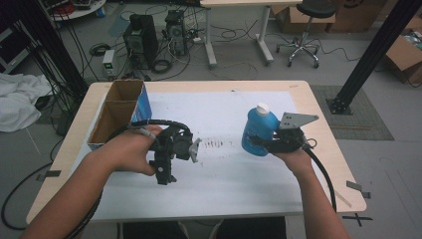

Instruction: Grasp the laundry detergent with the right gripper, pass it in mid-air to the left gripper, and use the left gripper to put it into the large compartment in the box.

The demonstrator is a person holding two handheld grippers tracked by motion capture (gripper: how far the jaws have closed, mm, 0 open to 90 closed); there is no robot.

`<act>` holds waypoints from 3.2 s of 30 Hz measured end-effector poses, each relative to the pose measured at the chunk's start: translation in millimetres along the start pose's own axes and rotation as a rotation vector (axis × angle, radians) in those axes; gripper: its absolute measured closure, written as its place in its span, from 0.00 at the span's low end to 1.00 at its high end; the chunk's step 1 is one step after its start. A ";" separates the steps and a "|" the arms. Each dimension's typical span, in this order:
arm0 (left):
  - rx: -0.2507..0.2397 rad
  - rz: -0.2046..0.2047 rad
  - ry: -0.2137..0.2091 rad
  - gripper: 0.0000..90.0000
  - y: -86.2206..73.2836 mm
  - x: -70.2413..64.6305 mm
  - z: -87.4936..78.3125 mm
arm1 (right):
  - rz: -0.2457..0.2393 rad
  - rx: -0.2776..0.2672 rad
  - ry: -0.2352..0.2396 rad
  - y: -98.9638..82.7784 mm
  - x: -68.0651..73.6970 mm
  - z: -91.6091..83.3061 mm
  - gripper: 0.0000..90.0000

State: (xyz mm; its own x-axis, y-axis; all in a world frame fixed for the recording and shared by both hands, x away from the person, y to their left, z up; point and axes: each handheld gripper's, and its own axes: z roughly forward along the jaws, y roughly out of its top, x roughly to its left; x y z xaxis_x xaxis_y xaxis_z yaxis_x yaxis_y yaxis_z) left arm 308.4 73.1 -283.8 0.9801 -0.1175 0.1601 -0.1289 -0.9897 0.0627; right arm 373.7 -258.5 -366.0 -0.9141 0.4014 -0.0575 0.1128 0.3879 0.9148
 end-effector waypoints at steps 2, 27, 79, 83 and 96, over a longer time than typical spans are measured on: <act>-0.007 0.006 0.000 0.00 2.5 3.0 -3.8 | -0.010 -0.008 0.028 5.2 2.0 -4.2 0.52; -0.024 0.012 -0.027 0.00 15.4 18.3 -22.8 | -0.119 0.029 0.337 22.7 60.1 45.8 0.52; 0.057 -0.048 -0.073 0.07 23.3 20.2 -1.2 | -0.190 -0.013 0.444 38.6 108.3 162.4 0.51; 0.063 -0.055 -0.079 0.09 24.1 20.7 -0.6 | -0.183 -0.007 0.448 38.1 108.5 162.6 0.51; 0.095 -0.073 -0.080 0.18 26.1 21.9 0.8 | -0.152 0.005 0.451 36.3 110.1 162.3 0.51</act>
State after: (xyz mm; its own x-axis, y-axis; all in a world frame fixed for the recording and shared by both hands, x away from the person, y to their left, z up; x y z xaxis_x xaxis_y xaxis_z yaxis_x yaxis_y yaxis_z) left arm 326.7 44.6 -279.4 0.9958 -0.0477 0.0788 -0.0460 -0.9987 -0.0229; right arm 340.3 -65.5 -404.0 -0.9982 -0.0598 -0.0098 -0.0340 0.4190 0.9074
